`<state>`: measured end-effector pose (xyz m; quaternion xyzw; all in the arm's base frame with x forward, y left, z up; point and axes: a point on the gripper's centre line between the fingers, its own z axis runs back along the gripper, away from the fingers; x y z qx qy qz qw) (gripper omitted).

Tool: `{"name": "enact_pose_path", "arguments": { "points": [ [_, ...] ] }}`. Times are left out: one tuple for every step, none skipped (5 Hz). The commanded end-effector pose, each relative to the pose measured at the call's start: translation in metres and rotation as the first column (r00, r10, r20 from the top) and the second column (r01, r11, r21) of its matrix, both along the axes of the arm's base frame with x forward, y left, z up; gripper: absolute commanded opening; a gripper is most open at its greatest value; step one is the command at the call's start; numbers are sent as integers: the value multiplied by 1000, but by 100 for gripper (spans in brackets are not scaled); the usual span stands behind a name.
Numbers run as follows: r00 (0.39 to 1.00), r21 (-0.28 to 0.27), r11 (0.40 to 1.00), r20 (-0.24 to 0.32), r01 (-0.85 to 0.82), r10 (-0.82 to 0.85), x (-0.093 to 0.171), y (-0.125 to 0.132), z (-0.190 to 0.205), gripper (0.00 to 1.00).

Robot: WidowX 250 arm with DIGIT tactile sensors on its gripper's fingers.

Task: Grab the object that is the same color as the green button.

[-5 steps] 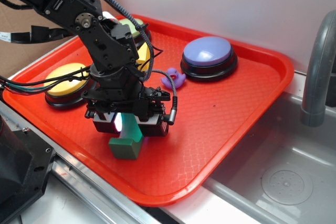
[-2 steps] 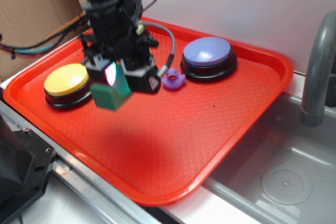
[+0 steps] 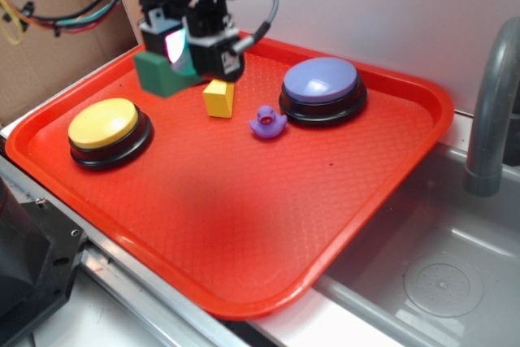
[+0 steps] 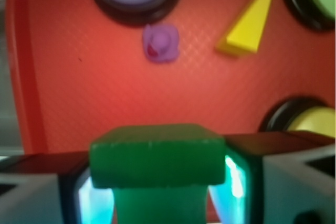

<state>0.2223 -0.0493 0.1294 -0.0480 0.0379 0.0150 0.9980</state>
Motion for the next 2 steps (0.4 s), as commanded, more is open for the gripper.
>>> {"name": "enact_pose_path", "arguments": {
  "points": [
    [994,-19,998,98,60,-58,13,8,41,0],
    [987,-26,998,150,62,-57,8,10,43,0]
  ]
}}
